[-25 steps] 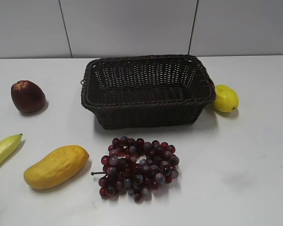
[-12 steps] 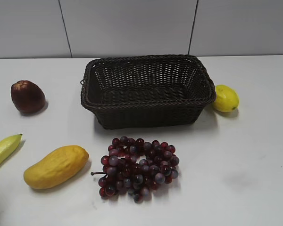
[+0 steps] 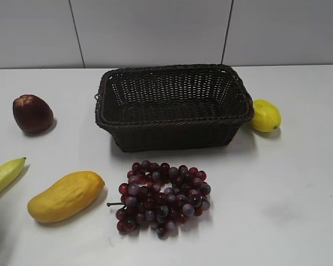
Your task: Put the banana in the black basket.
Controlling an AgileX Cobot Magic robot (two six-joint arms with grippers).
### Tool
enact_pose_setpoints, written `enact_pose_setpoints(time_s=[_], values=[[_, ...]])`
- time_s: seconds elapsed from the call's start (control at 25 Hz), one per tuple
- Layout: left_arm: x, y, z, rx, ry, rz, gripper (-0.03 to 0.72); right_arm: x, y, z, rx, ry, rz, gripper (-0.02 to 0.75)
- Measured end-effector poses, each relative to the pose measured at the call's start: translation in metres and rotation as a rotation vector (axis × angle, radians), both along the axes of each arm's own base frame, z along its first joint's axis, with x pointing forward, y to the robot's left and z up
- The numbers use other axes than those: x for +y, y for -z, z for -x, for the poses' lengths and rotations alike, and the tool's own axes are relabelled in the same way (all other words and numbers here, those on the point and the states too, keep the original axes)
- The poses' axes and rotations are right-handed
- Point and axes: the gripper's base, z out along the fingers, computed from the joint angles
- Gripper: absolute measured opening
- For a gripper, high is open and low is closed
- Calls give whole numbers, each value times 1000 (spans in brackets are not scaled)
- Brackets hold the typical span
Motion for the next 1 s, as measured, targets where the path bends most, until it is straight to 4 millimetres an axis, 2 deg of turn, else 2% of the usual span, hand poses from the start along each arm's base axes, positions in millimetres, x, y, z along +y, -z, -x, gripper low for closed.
enact_pose_setpoints(time_s=[0.44, 0.84, 1.0], values=[[2, 27, -40, 80, 16, -23, 632, 0, 0, 0, 0, 0, 0, 519], [3, 49, -46, 130, 13, -27, 620, 0, 0, 0, 0, 0, 0, 519], [3, 49, -48, 107, 10, -30, 570, 0, 0, 0, 0, 0, 0, 519]])
